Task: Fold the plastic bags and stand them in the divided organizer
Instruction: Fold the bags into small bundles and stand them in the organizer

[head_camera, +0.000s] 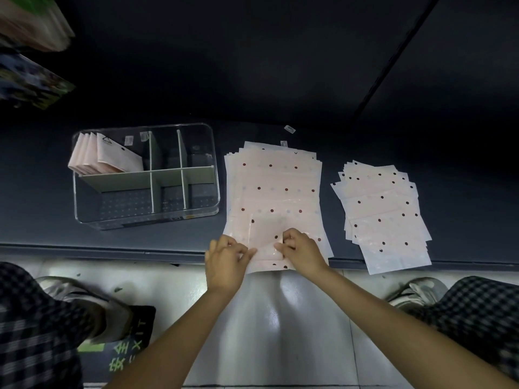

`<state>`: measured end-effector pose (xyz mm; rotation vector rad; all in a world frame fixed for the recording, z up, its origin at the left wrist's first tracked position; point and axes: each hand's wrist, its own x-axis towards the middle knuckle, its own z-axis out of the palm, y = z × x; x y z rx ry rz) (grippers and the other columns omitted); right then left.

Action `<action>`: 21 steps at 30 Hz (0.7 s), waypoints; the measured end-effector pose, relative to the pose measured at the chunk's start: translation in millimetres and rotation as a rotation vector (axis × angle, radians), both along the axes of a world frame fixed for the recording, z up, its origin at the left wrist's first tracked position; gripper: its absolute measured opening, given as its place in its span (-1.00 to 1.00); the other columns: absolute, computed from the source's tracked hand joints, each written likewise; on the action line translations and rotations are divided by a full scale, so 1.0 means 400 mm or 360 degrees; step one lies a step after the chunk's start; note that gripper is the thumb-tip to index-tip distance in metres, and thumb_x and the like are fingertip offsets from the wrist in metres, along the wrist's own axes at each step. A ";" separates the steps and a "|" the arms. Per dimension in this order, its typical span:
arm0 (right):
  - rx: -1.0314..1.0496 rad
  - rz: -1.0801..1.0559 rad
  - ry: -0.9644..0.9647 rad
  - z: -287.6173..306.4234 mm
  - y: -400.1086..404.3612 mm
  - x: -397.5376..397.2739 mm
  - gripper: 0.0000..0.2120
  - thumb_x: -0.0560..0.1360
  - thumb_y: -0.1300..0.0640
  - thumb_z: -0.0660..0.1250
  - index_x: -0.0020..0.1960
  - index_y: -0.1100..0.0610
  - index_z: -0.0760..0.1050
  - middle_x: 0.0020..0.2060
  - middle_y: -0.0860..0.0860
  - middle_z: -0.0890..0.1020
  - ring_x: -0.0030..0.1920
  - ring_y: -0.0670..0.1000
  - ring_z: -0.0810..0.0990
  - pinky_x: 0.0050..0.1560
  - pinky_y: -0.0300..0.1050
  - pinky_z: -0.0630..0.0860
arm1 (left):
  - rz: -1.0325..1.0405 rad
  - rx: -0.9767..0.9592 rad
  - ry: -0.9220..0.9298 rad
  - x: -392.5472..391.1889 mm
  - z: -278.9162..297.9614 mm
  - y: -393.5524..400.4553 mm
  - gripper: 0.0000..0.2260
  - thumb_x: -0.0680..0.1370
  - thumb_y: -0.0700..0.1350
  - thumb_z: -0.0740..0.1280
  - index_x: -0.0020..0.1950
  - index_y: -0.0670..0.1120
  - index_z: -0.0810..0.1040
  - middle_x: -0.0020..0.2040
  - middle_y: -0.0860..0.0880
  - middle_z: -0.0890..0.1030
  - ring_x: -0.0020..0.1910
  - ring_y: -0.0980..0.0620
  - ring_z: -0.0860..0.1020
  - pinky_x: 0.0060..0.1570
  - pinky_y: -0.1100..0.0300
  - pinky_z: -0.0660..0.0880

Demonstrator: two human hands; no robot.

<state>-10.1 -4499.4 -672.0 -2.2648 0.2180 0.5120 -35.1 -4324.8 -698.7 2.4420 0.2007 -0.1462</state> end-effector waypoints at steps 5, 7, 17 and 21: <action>-0.0017 -0.0158 0.0160 0.001 0.019 0.013 -0.74 0.51 0.07 0.33 0.12 0.12 0.36 -0.09 0.05 0.64 -0.07 0.04 0.58 -0.09 -0.13 0.42 | 0.0056 0.0147 -0.0069 0.003 0.021 -0.010 -0.83 0.48 -0.01 0.41 -0.03 -0.07 0.53 0.02 -0.02 0.46 0.04 -0.05 0.41 0.01 0.15 0.27; -0.0027 -0.0185 0.0201 -0.001 0.021 0.017 -0.72 0.51 0.08 0.34 0.13 0.11 0.33 -0.06 0.08 0.62 -0.07 0.05 0.56 -0.09 -0.12 0.43 | -0.0253 0.0222 -0.0275 0.002 0.031 -0.002 -0.81 0.42 -0.18 0.47 -0.02 -0.11 0.54 0.06 -0.07 0.54 0.03 -0.13 0.50 -0.03 0.05 0.41; 0.0058 -0.0445 0.0281 -0.001 0.032 0.026 -0.66 0.51 0.09 0.33 0.21 0.14 0.31 -0.10 0.02 0.49 -0.07 0.02 0.48 -0.08 -0.20 0.33 | -0.1096 0.0659 -0.0277 0.015 -0.005 0.023 -0.50 0.65 0.08 0.08 0.53 -0.09 0.12 0.54 -0.02 0.10 0.52 0.06 0.10 0.49 0.14 -0.11; 0.0219 -0.0586 0.0313 0.027 0.031 0.029 -0.67 0.51 0.08 0.33 0.22 0.13 0.33 -0.08 -0.03 0.46 -0.05 -0.01 0.46 -0.10 -0.21 0.33 | -0.1093 0.0526 -0.0529 0.035 0.045 0.029 -0.50 0.25 -0.29 0.57 0.17 -0.16 0.62 0.16 -0.09 0.63 0.11 0.01 0.62 0.18 0.02 0.50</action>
